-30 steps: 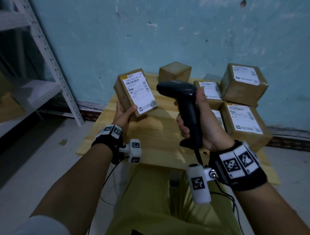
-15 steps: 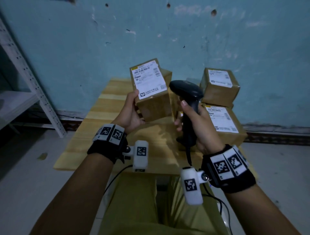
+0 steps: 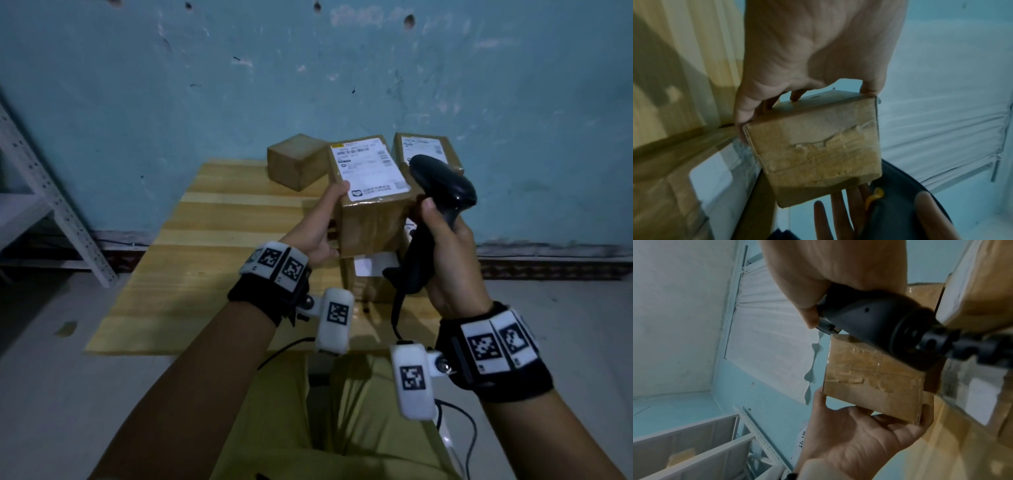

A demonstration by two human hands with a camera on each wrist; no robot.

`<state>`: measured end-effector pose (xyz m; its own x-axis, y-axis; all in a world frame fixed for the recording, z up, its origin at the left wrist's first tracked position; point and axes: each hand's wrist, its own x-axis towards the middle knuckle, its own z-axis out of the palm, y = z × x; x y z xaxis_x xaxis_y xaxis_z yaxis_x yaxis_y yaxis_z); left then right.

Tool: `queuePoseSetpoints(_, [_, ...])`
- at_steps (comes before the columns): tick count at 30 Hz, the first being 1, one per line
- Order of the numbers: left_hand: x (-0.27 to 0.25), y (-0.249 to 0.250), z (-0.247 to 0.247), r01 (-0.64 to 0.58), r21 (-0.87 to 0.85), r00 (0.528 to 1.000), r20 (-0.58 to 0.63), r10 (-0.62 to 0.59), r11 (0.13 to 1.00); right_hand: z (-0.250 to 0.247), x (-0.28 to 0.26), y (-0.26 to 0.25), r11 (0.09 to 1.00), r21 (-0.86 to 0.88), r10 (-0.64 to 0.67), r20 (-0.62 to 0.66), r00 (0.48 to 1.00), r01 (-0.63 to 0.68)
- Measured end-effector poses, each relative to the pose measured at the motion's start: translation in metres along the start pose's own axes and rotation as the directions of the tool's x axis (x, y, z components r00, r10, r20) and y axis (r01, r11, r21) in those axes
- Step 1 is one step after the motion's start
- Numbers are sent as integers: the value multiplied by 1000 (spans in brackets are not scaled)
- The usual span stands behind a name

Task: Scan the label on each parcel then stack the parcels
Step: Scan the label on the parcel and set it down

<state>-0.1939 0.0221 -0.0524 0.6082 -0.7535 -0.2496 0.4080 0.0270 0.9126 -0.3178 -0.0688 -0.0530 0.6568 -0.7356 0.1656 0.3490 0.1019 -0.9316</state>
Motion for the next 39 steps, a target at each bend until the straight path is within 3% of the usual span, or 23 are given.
queuePoseSetpoints(7, [8, -18, 22, -51, 28, 999, 12, 51, 998, -14, 1, 4, 998, 10, 61, -88, 994, -60])
queuePoseSetpoints(18, [16, -25, 27, -49, -19, 999, 20, 50, 999, -18, 7, 8, 995, -48, 87, -66, 994, -91])
queuePoseSetpoints(30, [12, -19, 22, -61, 37, 997, 44, 59, 997, -11, 3, -17, 993, -115, -39, -34, 999, 35])
queuePoseSetpoints(36, [-3, -5, 17, -104, 101, 995, 19, 103, 989, 26, 0, -34, 971, -185, -160, -21, 987, 153])
queuePoseSetpoints(39, [-8, 10, 2, -162, 39, 984, -67, 164, 986, 54, -2, -36, 971, -186, -140, 80, 987, 153])
